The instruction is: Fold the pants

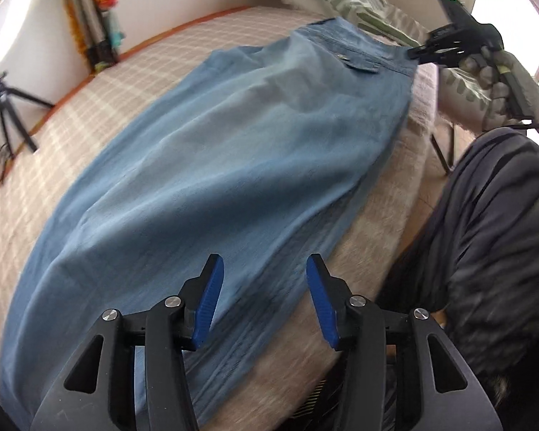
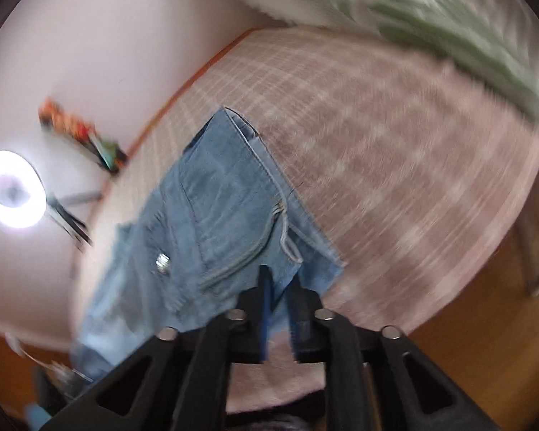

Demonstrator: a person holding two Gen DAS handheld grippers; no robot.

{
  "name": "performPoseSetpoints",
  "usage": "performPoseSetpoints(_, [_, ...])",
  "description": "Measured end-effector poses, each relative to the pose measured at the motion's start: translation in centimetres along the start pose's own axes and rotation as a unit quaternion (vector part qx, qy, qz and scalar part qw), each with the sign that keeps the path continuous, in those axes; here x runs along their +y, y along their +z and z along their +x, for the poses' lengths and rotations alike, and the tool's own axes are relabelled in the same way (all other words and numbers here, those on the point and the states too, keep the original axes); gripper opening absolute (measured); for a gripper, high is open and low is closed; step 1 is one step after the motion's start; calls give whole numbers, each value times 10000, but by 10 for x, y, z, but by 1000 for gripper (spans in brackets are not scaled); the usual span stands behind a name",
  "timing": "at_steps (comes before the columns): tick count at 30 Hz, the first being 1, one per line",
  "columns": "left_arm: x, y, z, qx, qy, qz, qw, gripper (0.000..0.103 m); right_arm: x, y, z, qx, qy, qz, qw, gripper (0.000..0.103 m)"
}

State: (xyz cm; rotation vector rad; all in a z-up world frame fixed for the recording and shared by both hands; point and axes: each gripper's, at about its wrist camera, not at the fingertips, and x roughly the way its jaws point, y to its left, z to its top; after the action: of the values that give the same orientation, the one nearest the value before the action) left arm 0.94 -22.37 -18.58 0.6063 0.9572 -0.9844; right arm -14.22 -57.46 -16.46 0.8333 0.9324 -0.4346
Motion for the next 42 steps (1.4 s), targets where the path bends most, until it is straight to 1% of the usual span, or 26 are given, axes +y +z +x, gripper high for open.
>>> performPoseSetpoints(1, [5,-3,0,39,70,-49,10000,47,3,2,-6,-44,-124,-103,9999,34])
performPoseSetpoints(2, [11,-6,-1,73,99,-96,9999,47,5,5,-15,-126,-202,-211,9995,40])
performPoseSetpoints(4, [16,-12,-2,116,147,-83,9998,45,14,11,-33,-224,-210,-424,9986,40])
performPoseSetpoints(7, [19,-19,-2,240,132,65,9996,40,46,14,-52,-265,-310,-1014,9940,40])
performPoseSetpoints(9, [18,-21,1,297,92,162,9994,38,76,9,-60,-193,-292,-1662,9855,41])
performPoseSetpoints(11, [20,-23,0,261,-5,185,9995,32,99,0,-59,-79,-210,-2103,9774,42])
performPoseSetpoints(13, [21,-22,0,246,-20,168,9996,15,127,-18,-52,117,-53,-2728,9620,42])
performPoseSetpoints(15, [26,-21,-1,220,-101,41,9997,11,157,-44,-37,350,116,-3391,9400,42])
performPoseSetpoints(16, [28,-21,-1,194,-141,-48,9997,9,165,-55,-31,430,200,-3592,9321,42])
performPoseSetpoints(18, [31,-19,-4,130,-167,-174,9996,7,188,-84,-9,737,442,-4147,9059,41])
performPoseSetpoints(21, [30,-17,-10,45,-172,-186,9997,6,224,-132,27,1102,733,-4915,8608,39])
performPoseSetpoints(23, [30,-16,-13,20,-153,-161,9998,6,241,-153,41,1190,828,-5297,8357,38])
performPoseSetpoints(24, [31,-15,-14,14,-160,-178,9997,6,254,-167,50,1213,884,-5560,8175,38])
performPoseSetpoints(25, [32,-15,-14,11,-173,-210,9996,6,259,-174,53,1231,925,-5679,8086,38])
performPoseSetpoints(27, [36,-15,-17,16,-201,-269,9994,6,278,-193,65,1294,998,-6002,7830,38])
performPoseSetpoints(28, [37,-16,-18,26,-193,-290,9994,6,283,-198,66,1286,995,-6096,7759,37])
performPoseSetpoints(29, [40,-17,-20,40,-136,-339,9993,6,292,-205,71,1250,975,-6266,7631,36])
performPoseSetpoints(30, [45,-19,-23,56,-116,-425,9990,6,297,-210,74,1206,954,-6384,7542,36])
performPoseSetpoints(33, [63,-27,-33,16,-180,-762,9969,6,308,-219,82,1232,953,-6610,7340,34])
performPoseSetpoints(34, [69,-29,-36,3,-158,-873,9961,7,310,-220,84,1261,947,-6653,7297,30])
performPoseSetpoints(35, [76,-32,-39,-15,-128,-997,9949,7,312,-224,90,1304,874,-6753,7206,26])
performPoseSetpoints(36, [82,-35,-43,-53,-94,-1108,9938,9,313,-226,91,1282,886,-6804,7160,24])
performPoseSetpoints(38, [92,-41,-49,-128,-21,-1264,9919,9,318,-227,92,1322,902,-6831,7126,10])
performPoseSetpoints(39, [97,-43,-53,-171,16,-1328,9910,9,319,-226,93,1344,845,-6822,7137,6])
performPoseSetpoints(40, [102,-46,-57,-213,57,-1384,9901,9,320,-224,93,1370,831,-6807,7148,3])
performPoseSetpoints(42, [108,-50,-65,-299,86,-1496,9883,9,322,-221,88,1396,841,-6752,7194,1])
